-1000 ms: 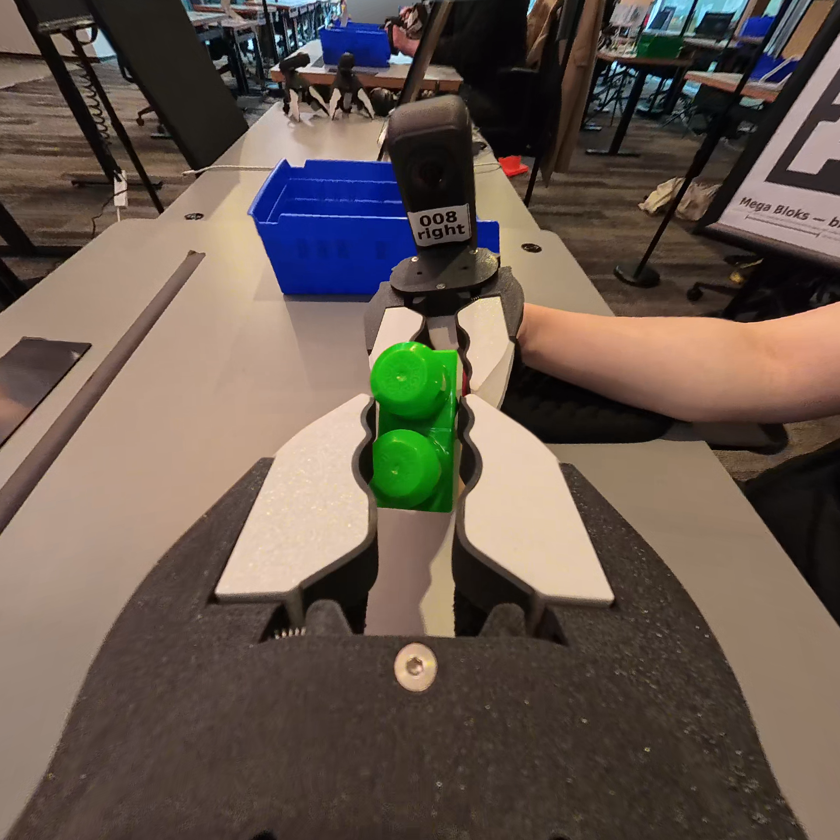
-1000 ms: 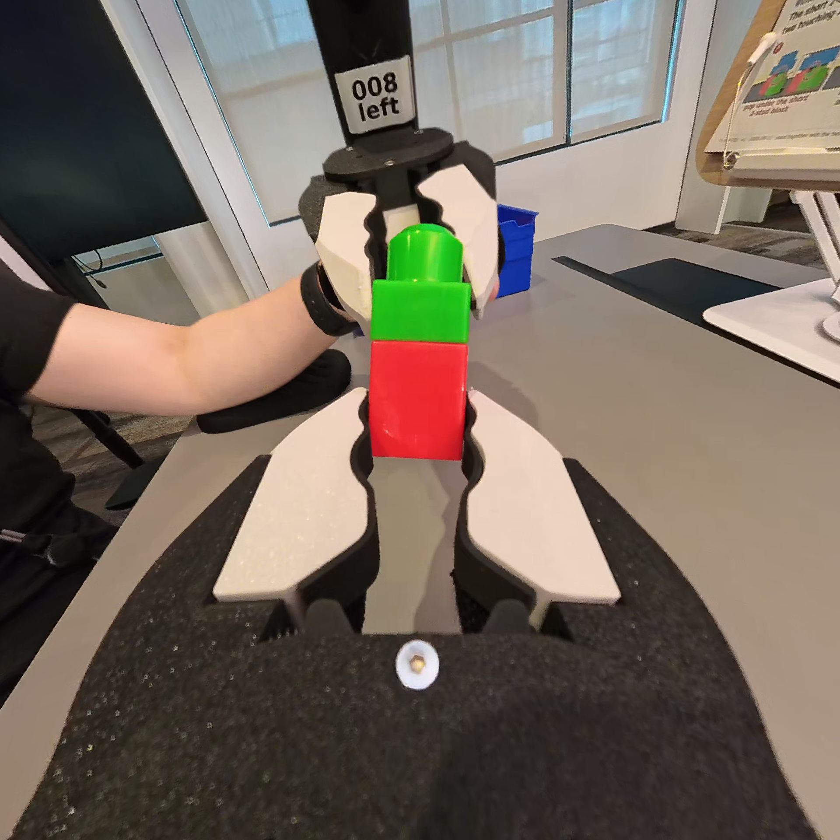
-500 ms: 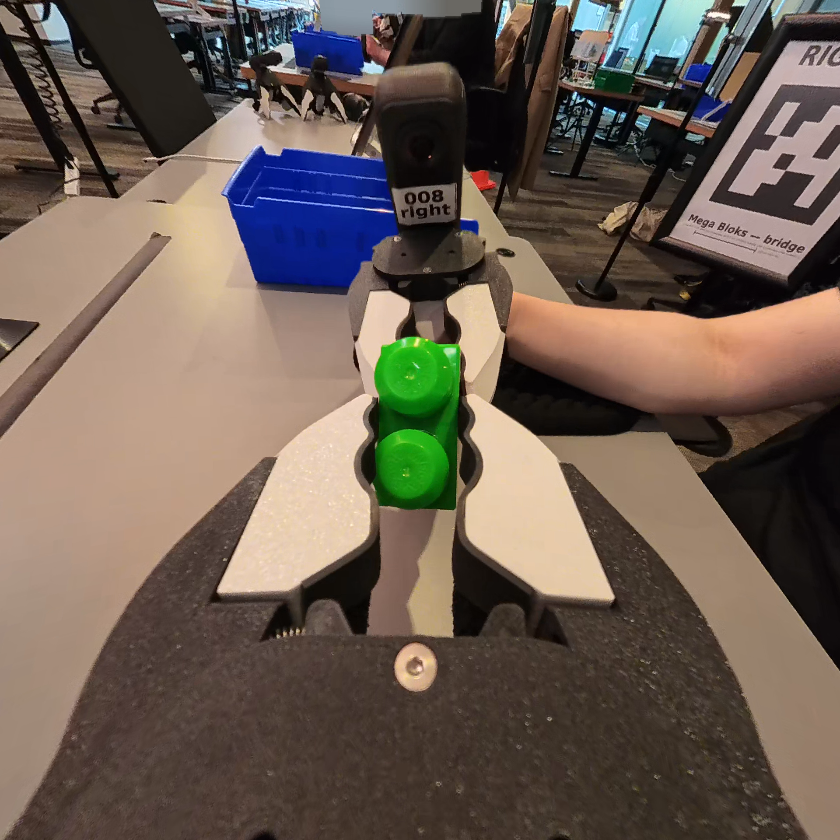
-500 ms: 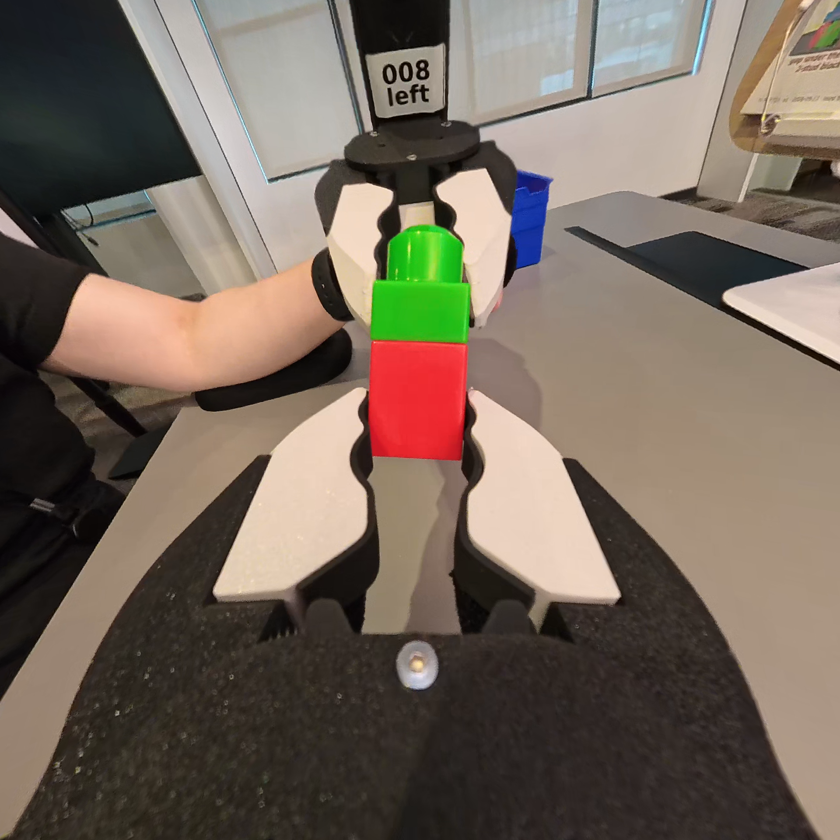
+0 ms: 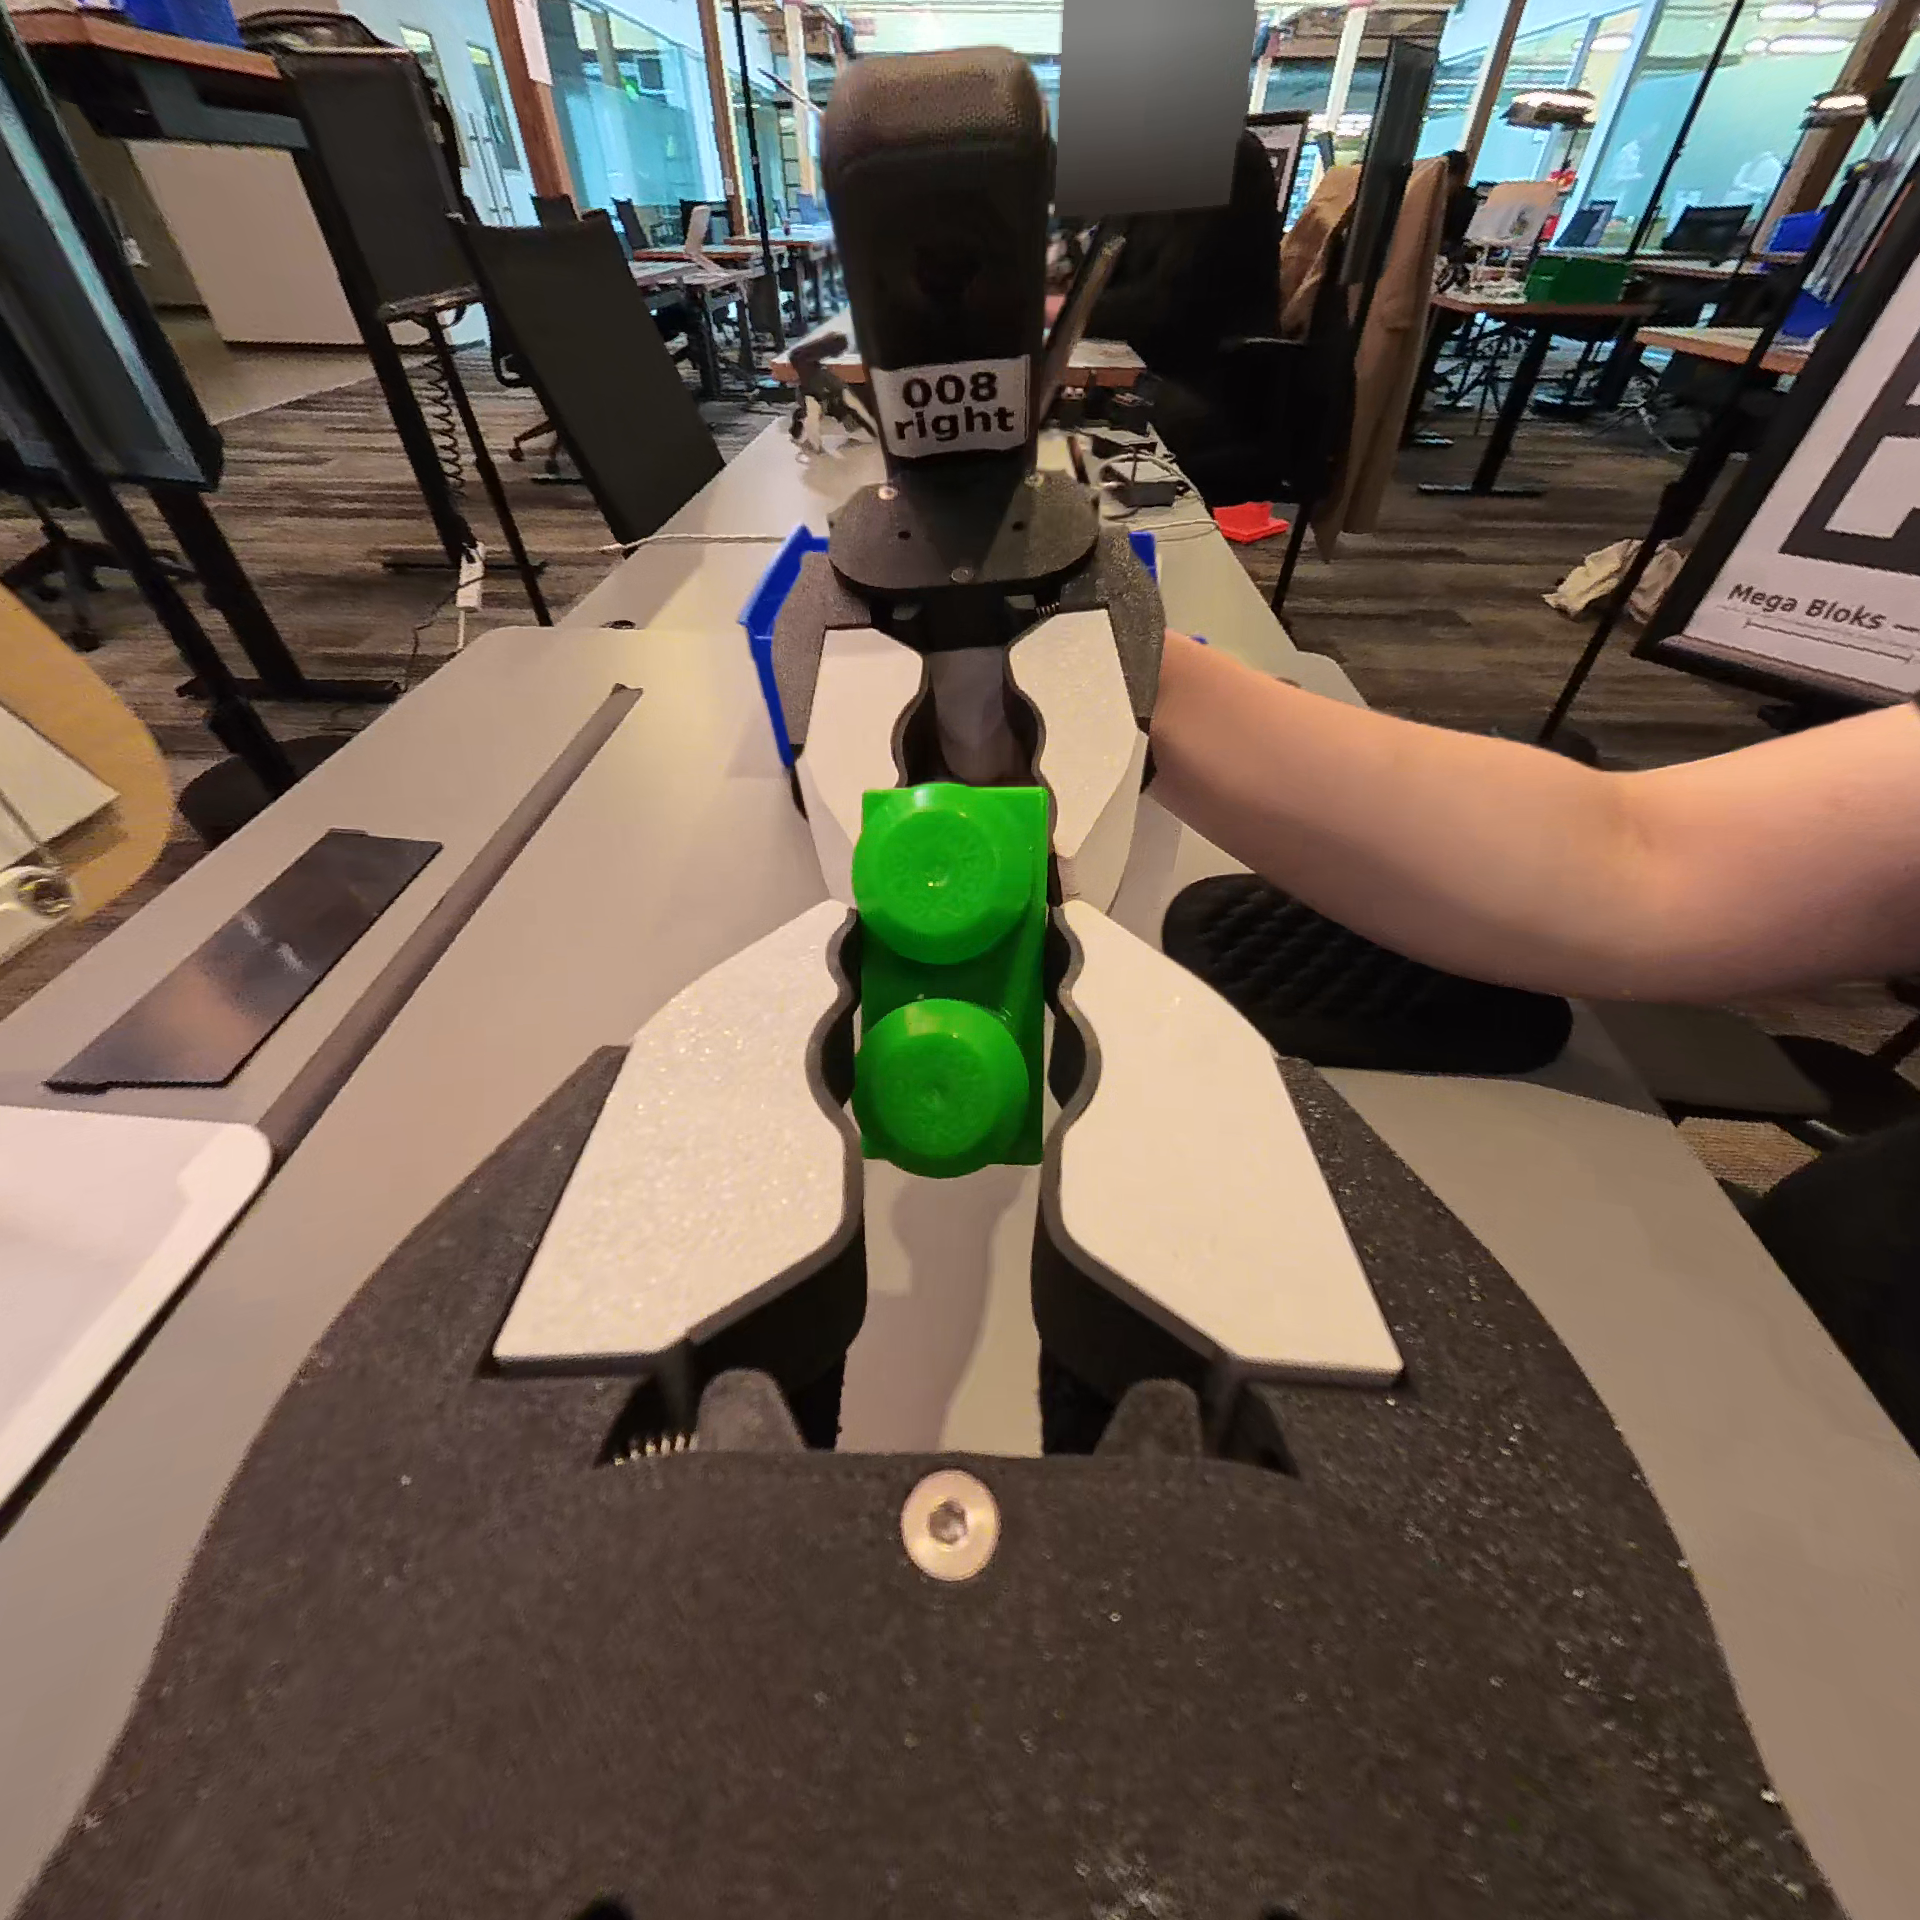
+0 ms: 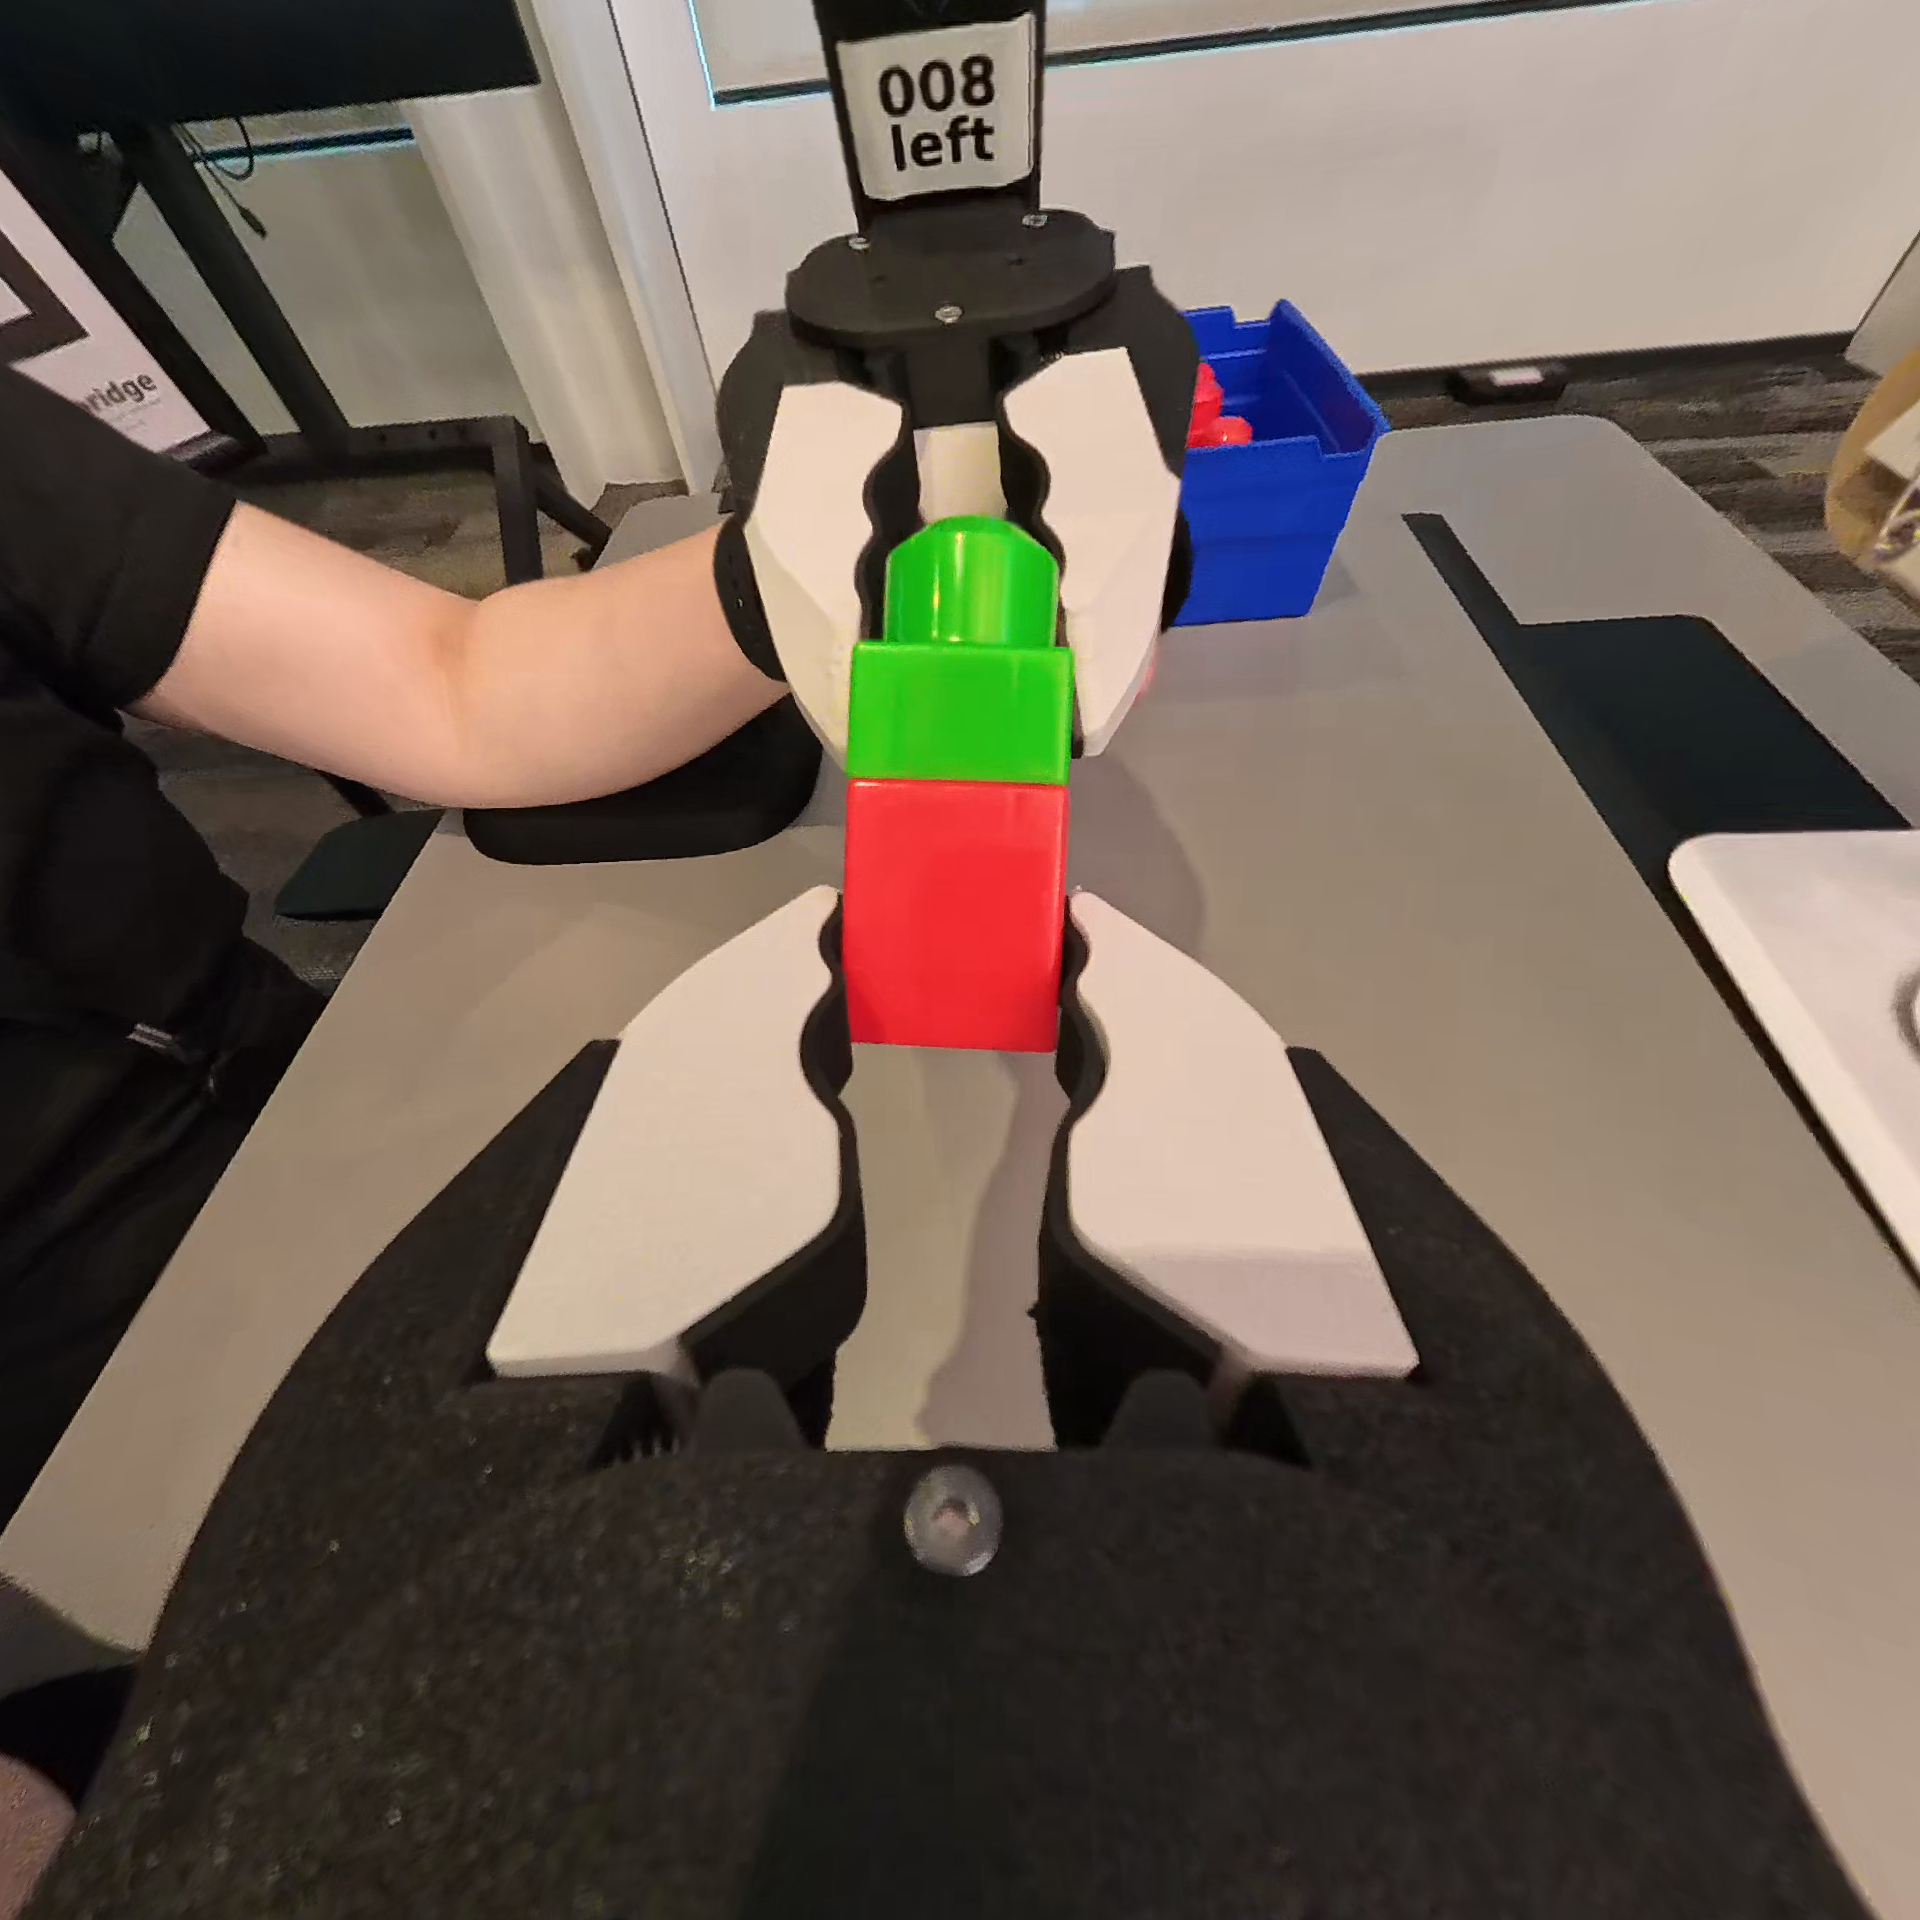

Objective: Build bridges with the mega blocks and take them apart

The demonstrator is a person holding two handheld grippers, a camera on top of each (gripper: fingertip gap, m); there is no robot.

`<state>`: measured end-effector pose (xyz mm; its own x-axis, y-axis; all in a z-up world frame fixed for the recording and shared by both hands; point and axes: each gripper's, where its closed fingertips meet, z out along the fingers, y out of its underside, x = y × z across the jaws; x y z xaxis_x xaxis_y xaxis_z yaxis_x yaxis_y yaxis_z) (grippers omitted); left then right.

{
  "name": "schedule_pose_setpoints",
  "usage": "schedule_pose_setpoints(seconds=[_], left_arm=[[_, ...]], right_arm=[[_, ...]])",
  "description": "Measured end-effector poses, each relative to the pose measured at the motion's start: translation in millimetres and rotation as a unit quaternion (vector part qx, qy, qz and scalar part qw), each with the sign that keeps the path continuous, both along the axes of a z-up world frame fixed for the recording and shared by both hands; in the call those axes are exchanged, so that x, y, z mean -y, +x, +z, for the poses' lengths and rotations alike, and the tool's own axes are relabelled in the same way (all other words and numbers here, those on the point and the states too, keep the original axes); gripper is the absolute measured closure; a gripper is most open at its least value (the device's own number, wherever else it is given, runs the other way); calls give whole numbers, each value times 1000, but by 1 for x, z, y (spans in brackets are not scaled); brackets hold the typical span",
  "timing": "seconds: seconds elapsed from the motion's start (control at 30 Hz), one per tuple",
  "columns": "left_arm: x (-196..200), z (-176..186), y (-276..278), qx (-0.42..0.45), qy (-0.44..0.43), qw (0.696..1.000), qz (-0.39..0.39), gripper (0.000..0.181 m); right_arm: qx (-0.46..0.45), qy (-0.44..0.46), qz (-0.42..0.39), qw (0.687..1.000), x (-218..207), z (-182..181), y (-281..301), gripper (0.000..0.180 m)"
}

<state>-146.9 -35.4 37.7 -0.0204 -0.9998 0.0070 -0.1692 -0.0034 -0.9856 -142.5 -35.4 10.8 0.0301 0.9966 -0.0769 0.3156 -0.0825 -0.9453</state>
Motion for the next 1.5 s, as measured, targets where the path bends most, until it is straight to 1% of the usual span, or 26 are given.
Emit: schedule_pose_setpoints(seconds=[0.13,0.2,0.3,0.47,0.63,0.77,0.87,0.97,1.2,1.23,1.3,1.5], left_arm=[[-4,3,-7,5,13,1000,9,148],[-8,3,-7,4,24,999,23,148],[-10,5,-2,6,17,999,30,148],[-8,2,6,-4,25,999,39,148],[-10,0,7,-11,-1,999,39,148],[-14,3,6,7,-27,999,44,148],[-18,4,3,14,-42,998,45,148],[-20,9,0,38,-55,997,45,148],[-22,10,-2,46,-66,996,45,148],[-22,10,-2,45,-66,996,45,148],[-22,10,-1,45,-63,996,47,148],[-24,12,1,56,-71,995,53,148]], right_arm=[[-27,17,10,999,-4,2,-8,144],[-40,11,13,999,-8,1,-8,144],[-59,7,13,998,-9,4,-3,144],[-61,13,16,998,-8,2,5,144],[-50,6,10,999,-9,1,6,144],[-76,-14,-3,997,-13,10,6,144],[-101,-19,-13,995,-15,21,8,136],[-110,-17,-19,994,-15,25,10,133],[-95,-30,-22,995,-19,16,5,131],[-94,-28,-23,995,-19,16,4,133],[-97,-26,-22,995,-20,17,3,144],[-97,-37,-22,994,-21,19,5,144]])
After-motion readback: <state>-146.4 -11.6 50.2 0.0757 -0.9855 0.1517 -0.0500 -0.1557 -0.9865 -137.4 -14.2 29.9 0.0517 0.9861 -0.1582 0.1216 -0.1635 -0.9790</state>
